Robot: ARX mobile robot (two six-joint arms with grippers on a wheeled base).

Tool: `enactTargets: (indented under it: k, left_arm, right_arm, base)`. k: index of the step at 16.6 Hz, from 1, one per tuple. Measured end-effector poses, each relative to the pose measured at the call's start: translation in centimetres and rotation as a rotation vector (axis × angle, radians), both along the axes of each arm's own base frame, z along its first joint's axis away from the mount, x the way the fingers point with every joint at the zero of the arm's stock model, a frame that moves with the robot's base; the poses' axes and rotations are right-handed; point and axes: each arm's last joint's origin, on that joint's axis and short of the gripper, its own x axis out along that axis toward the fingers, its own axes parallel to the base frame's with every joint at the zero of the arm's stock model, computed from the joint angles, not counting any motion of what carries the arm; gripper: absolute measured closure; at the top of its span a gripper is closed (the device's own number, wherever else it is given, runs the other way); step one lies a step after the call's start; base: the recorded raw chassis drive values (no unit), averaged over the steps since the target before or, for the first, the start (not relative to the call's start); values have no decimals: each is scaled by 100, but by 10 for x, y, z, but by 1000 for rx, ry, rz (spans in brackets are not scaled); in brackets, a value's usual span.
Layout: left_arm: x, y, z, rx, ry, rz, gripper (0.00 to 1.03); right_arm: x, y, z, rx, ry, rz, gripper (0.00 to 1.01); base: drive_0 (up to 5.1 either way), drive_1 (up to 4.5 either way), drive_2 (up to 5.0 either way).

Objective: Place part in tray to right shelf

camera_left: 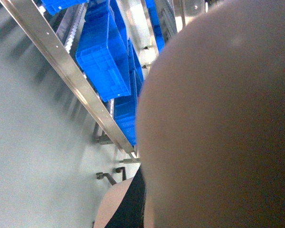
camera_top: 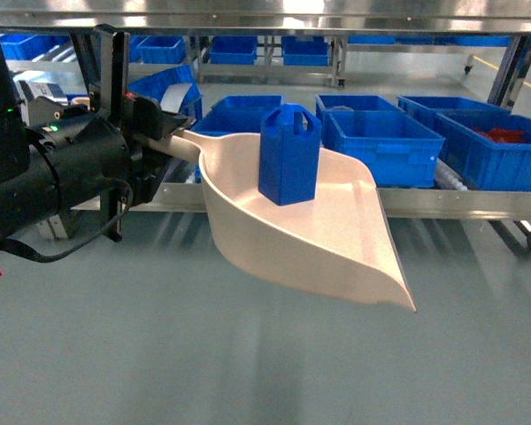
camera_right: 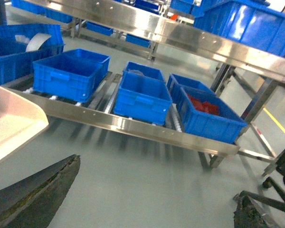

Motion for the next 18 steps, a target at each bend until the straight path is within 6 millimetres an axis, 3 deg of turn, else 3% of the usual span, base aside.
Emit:
enactTargets:
  k: [18]
  left_arm:
    - [0,0,-1,1,3,0,88]
  right_arm:
    - [0,0,-1,0,3,0,3]
  base:
    - [-149,-149,-149]
